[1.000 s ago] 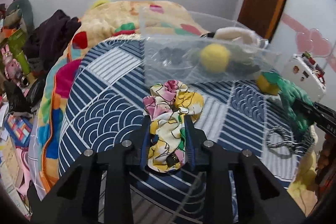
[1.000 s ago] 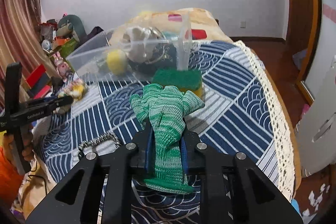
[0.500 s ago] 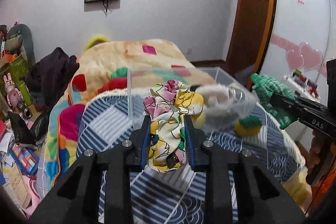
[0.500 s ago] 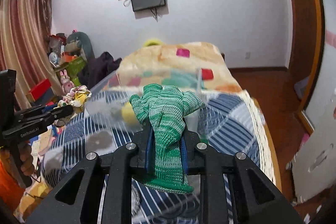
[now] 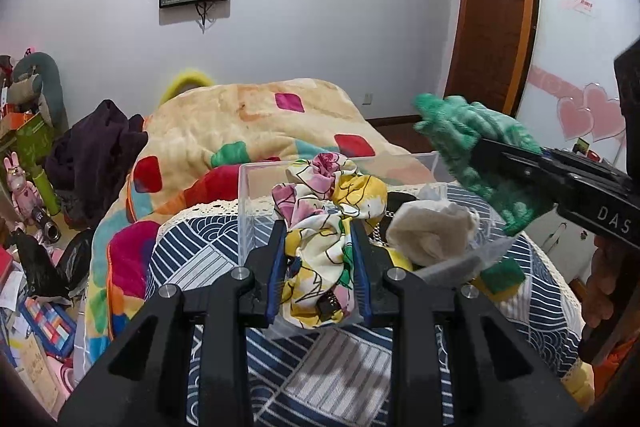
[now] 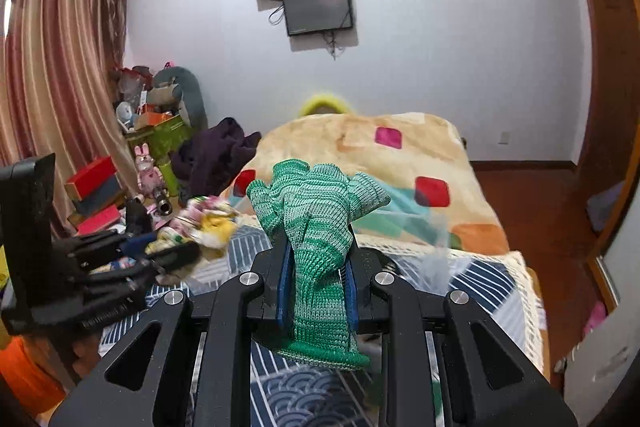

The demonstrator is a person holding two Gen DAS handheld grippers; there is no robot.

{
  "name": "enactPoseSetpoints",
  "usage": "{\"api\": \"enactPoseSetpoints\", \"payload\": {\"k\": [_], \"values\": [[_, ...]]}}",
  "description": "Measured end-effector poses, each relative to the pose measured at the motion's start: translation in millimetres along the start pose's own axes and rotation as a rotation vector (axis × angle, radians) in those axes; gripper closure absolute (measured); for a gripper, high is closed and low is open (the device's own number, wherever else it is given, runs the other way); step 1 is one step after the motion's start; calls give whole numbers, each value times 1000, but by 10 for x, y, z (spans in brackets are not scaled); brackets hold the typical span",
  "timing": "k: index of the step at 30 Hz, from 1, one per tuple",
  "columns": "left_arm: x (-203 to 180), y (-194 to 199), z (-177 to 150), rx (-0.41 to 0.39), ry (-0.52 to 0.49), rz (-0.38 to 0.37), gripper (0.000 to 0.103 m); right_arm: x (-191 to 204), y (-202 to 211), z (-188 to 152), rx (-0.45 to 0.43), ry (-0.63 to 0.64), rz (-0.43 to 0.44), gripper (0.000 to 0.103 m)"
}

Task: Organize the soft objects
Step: 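Drop the glove into the box with the right tool while the left tool drops the scrunchie in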

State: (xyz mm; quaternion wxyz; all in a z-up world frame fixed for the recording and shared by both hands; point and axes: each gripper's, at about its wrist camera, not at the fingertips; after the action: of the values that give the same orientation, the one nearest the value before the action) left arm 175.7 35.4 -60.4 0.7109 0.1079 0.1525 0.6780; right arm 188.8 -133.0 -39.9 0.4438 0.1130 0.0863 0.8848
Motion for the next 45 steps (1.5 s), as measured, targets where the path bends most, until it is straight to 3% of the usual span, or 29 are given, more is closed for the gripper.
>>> {"api": "enactPoseSetpoints", "payload": {"k": [8, 17, 22, 27, 30, 32, 36, 40, 43, 45], "values": [[28, -343, -28, 64, 31, -1, 74, -12, -386, -65, 97, -21, 27, 83], [-59, -588, -132, 100, -35, 40, 73, -8, -696, -243, 222, -5, 11, 83], [-27, -609, -157, 105, -30, 50, 49, -32, -794, -302, 274, 13, 10, 82], [-17, -540, -153, 91, -43, 70, 41, 6, -800, -337, 291, 70, -6, 81], [-10, -470, -142, 83, -41, 59, 39, -18, -795, -349, 302, 64, -3, 76], [-17, -410, -123, 72, -41, 48, 36, -53, -771, -334, 304, 47, -2, 65], [-55, -262, -67, 38, -48, 34, 26, -68, -651, -294, 277, 39, -4, 58], [-82, -121, -16, 13, -40, 18, 14, -46, -435, -203, 219, 64, -1, 49], [-103, -12, 7, 1, -31, 3, 11, -60, -211, -116, 149, 73, -18, 37], [-126, 63, 17, -7, -34, 1, 8, -91, -97, -84, 123, 65, -21, 36]]}}
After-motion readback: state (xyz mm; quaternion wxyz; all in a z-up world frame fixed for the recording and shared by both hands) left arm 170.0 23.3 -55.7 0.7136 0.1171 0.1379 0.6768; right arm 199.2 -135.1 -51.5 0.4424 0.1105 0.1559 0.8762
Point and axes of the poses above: each gripper's, at about its wrist camera, not at the fingertips, and y roughly against the way its jaws point, x to its left, z to its top, and after that the axes turned 13 degrees about -x, right-handed
